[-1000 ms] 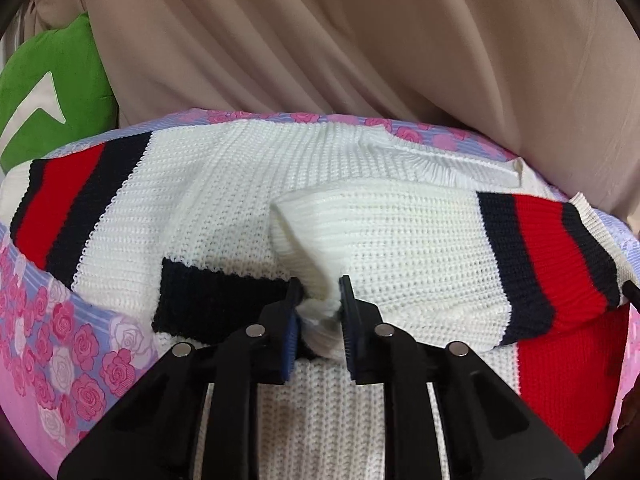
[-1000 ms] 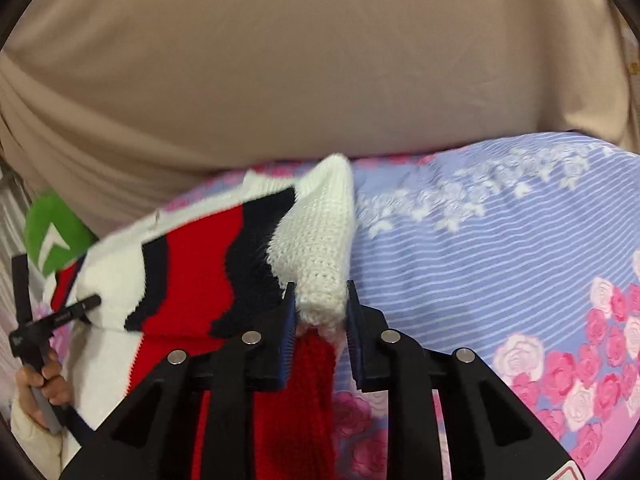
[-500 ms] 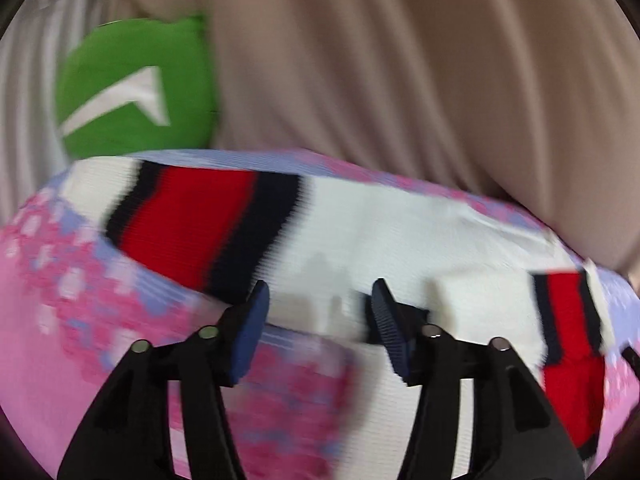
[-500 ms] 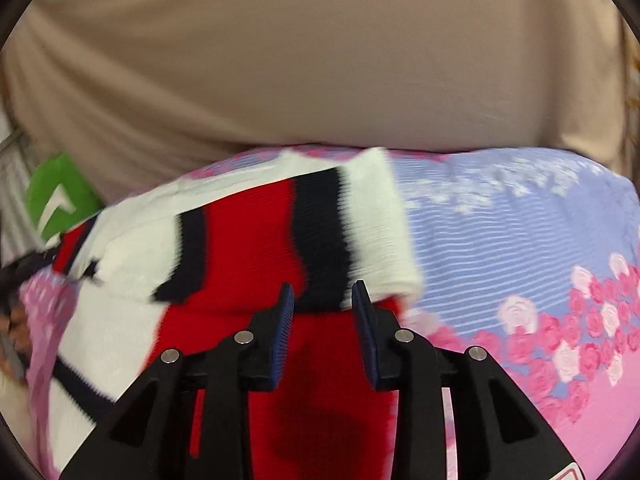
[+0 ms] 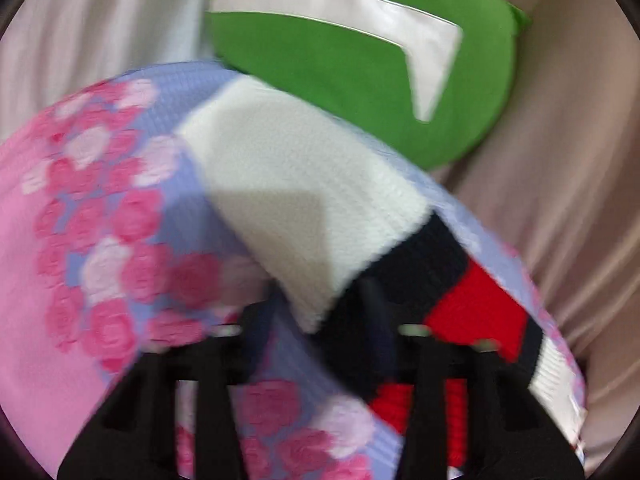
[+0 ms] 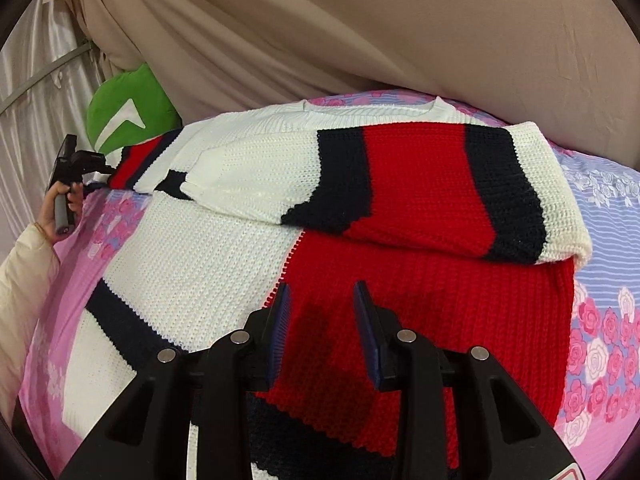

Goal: Fold small clothes

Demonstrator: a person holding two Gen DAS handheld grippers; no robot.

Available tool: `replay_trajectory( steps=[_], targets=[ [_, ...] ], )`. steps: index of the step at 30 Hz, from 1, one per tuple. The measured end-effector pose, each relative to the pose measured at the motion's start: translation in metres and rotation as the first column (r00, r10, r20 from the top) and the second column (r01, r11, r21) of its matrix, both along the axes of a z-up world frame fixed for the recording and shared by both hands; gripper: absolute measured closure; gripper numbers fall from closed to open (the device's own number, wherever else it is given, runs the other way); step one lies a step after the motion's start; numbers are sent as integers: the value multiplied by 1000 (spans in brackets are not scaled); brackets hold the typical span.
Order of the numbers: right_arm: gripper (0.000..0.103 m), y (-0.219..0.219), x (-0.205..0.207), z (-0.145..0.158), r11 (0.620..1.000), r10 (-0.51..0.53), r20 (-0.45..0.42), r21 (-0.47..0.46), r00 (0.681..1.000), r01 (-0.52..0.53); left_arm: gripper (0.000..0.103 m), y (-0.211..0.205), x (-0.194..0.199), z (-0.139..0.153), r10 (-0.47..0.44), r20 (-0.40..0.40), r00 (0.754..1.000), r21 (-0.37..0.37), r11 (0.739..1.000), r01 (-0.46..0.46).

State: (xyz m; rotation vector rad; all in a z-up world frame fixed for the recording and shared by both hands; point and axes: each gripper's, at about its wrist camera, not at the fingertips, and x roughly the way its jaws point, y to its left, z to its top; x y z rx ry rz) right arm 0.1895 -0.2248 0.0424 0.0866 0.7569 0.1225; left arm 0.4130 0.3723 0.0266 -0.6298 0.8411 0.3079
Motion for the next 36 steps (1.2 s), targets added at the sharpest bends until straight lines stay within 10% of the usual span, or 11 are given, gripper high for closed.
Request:
replay_trajectory(
  steps=[6,10,14,18,20,25,32,36],
  targets=[
    [70,-1,0,4,1000,-21,11,8,1000,21,96,-70,-13,77,-139,129,982,200,973,112],
    [69,-3,0,14,999,-38,39,33,998,37,97,-167,-49,148,-358,247,900,337,903,267],
    [65,-6,0,22,997,-55,63,54,997,51,96,-294,-83,175,-600,274,751,409,780,474],
    [63,-17,0,17,995,-87,49,48,995,84,91,-426,-107,128,-777,141,614,454,602,657],
    [63,-28,0,10,993,-110,26,49,994,109,55,-466,-112,84,-796,56,603,462,556,691],
    [63,-50,-5,9,989,-134,10,71,991,133,45,-451,-118,34,-756,24,654,418,602,680],
    [41,-47,32,26,988,-82,53,133,995,74,34,-309,-115,54,-568,137,811,259,811,524],
    [41,-27,63,23,985,-93,33,148,995,87,34,-275,-102,40,-478,109,872,134,876,464]
  ],
)
